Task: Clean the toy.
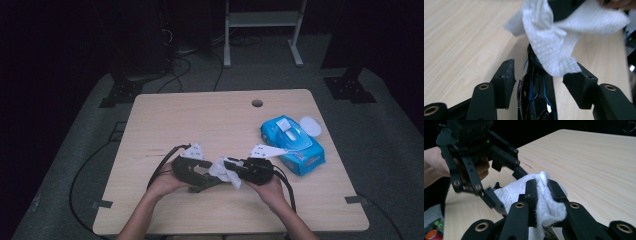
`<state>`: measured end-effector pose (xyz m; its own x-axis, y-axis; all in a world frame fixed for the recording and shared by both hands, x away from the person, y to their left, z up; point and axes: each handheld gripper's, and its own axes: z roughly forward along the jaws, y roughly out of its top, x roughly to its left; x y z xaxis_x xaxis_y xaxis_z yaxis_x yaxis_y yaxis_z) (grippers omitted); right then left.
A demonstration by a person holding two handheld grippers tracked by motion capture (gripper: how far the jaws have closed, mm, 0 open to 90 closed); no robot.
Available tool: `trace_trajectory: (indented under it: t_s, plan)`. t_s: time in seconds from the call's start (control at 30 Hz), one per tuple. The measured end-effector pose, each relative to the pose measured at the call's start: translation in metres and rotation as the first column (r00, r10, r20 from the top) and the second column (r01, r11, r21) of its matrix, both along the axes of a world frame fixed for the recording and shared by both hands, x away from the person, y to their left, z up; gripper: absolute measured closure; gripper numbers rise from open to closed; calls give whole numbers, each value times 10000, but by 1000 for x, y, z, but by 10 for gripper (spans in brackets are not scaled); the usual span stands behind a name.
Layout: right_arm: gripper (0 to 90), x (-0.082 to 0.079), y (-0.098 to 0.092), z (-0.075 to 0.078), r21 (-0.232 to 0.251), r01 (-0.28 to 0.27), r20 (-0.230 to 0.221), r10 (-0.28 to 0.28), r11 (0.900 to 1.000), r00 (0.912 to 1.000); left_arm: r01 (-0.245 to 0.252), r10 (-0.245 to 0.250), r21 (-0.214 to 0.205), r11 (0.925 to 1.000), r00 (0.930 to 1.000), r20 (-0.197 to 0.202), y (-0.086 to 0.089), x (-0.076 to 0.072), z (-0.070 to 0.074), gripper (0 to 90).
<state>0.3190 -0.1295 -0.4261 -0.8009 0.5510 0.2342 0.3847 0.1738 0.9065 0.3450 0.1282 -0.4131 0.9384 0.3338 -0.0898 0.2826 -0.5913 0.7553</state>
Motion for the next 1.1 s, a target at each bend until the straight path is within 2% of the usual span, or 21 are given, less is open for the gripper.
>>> trace_trajectory:
  t_s: [0.13, 0.27, 0.33, 0.4, 0.53, 0.67, 0.8, 0.93, 1.1]
  plan:
    - [789, 4, 1, -7, -188, 11, -341, -17, 9998, 9994, -391, 376, -508, 9979, 9989, -287, 16, 5, -1, 404]
    - [789, 8, 3, -13, -399, 52, -452, -70, 9992, 9990, -847, 755, -965, 9917, 9925, -957, 27, 12, -9, 391]
    - [789, 8, 4, -14, -517, 40, -507, -66, 9987, 9987, -999, 913, -731, 9923, 9894, -1127, 28, 15, -14, 385]
    - [789, 8, 5, -16, -621, 37, -453, -65, 9981, 9990, -1021, 905, -819, 9914, 9868, -1342, 28, 16, -16, 373]
    - [790, 8, 5, -17, -727, 32, -381, -60, 9974, 9993, -982, 881, -756, 9923, 9880, -1272, 27, 15, -16, 369]
    - [791, 5, 5, -16, -837, -22, -355, -7, 9965, 9994, -808, 690, -794, 9936, 9875, -1417, 25, 11, -17, 358]
    - [791, 1, 4, -15, -1080, -136, -181, 118, 9941, 9998, -905, 792, -818, 9925, 9880, -1322, 24, 5, -17, 356]
    - [791, -4, 2, -13, -1284, -369, -190, 347, 9910, 9992, -644, 512, -827, 9945, 9870, -1521, 23, 2, -19, 360]
    - [791, -11, -1, -11, -1560, -636, -155, 620, 9857, 9980, -320, 262, -439, 9985, 9916, -1265, 15, -6, -19, 341]
